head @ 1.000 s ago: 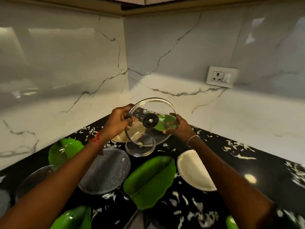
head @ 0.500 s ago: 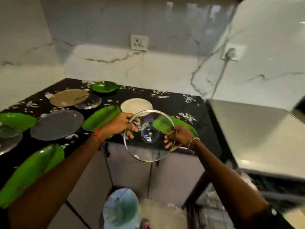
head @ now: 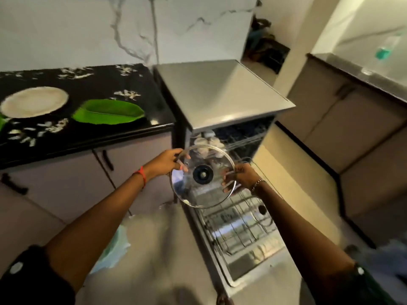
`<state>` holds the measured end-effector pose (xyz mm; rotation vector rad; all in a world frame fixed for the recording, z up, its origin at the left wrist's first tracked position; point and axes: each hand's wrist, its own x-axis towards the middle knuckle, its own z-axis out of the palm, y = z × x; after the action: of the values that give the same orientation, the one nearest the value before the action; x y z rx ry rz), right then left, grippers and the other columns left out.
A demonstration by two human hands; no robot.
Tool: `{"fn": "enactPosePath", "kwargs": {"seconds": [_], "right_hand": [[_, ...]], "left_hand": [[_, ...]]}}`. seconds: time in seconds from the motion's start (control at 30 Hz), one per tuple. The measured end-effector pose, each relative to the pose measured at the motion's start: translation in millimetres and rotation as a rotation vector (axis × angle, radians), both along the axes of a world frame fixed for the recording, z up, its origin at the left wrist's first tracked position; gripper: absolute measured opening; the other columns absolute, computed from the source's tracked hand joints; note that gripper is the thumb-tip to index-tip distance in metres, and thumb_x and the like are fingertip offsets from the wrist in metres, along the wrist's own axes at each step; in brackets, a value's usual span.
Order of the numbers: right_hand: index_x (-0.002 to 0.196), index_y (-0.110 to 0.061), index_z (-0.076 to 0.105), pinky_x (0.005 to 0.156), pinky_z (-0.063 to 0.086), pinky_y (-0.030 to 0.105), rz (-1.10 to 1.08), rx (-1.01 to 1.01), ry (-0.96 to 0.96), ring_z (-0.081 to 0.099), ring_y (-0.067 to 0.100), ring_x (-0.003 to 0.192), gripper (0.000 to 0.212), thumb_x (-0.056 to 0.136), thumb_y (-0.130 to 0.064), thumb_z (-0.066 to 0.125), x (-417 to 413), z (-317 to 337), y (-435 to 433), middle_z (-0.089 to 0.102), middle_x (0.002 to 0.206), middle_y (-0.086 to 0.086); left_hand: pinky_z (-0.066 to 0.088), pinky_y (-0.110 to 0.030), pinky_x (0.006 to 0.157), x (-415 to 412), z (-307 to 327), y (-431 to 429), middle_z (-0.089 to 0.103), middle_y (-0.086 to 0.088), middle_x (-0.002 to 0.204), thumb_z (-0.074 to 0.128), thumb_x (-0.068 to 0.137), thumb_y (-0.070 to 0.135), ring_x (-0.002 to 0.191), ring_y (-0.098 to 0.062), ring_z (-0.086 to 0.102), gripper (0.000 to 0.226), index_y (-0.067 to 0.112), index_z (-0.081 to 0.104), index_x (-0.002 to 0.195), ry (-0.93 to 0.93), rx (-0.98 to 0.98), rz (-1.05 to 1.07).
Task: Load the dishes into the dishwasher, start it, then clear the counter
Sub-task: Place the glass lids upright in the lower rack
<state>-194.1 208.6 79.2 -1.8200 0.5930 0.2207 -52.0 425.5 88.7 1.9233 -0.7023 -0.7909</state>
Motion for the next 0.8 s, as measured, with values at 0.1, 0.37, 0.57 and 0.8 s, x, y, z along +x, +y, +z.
{"fn": "enactPosePath", "kwargs": {"seconds": [0.1, 0.37, 0.57, 0.8], "right_hand": [[0.089, -0.004, 0.064, 0.048, 0.056, 0.035, -0.111, -0.004, -0.003, 0.066, 0.020, 0.049, 0.011, 0.086, 0.004, 0.057, -39.6, -11.0, -40.1, 0.068, 0.063, 0.008], [0.097, 0.009, 0.064, 0.041, 0.052, 0.023, -0.350, -0.064, -0.015, 0.061, 0.007, 0.043, 0.014, 0.086, 0.004, 0.057, -114.4, -68.1, -155.3, 0.066, 0.068, 0.008], [0.075, 0.001, 0.067, 0.053, 0.053, 0.030, -0.375, -0.194, 0.013, 0.068, 0.028, 0.063, 0.011, 0.085, -0.002, 0.061, -131.7, -158.4, -241.6, 0.068, 0.076, 0.025], [0.054, -0.027, 0.040, 0.049, 0.030, 0.008, -0.338, -0.420, -0.051, 0.042, 0.003, 0.045, 0.045, 0.080, 0.002, 0.062, -136.3, -256.3, -307.7, 0.033, 0.047, -0.009]], "left_hand": [[0.047, -0.009, 0.052, -22.2, -15.6, -55.4, 0.057, -0.002, 0.087, 0.042, 0.087, -0.018, 0.054, 0.003, 0.063, 0.034, 0.007, 0.046, 0.109, -0.032, 0.019, -0.119], [0.038, -0.034, 0.066, -63.2, -78.8, -210.1, 0.051, 0.000, 0.076, 0.053, 0.089, 0.000, 0.074, -0.026, 0.053, 0.014, 0.014, 0.050, 0.092, -0.305, 0.130, -0.292], [0.039, -0.034, 0.065, -82.7, -166.8, -321.3, 0.060, -0.017, 0.080, 0.047, 0.086, 0.018, 0.072, -0.026, 0.054, 0.021, 0.001, 0.059, 0.087, -0.277, 0.196, -0.144], [0.045, -0.030, 0.067, -84.1, -266.9, -425.7, 0.058, -0.005, 0.083, 0.054, 0.091, 0.007, 0.077, -0.021, 0.057, 0.015, 0.007, 0.063, 0.103, -0.303, 0.293, -0.077]]}}
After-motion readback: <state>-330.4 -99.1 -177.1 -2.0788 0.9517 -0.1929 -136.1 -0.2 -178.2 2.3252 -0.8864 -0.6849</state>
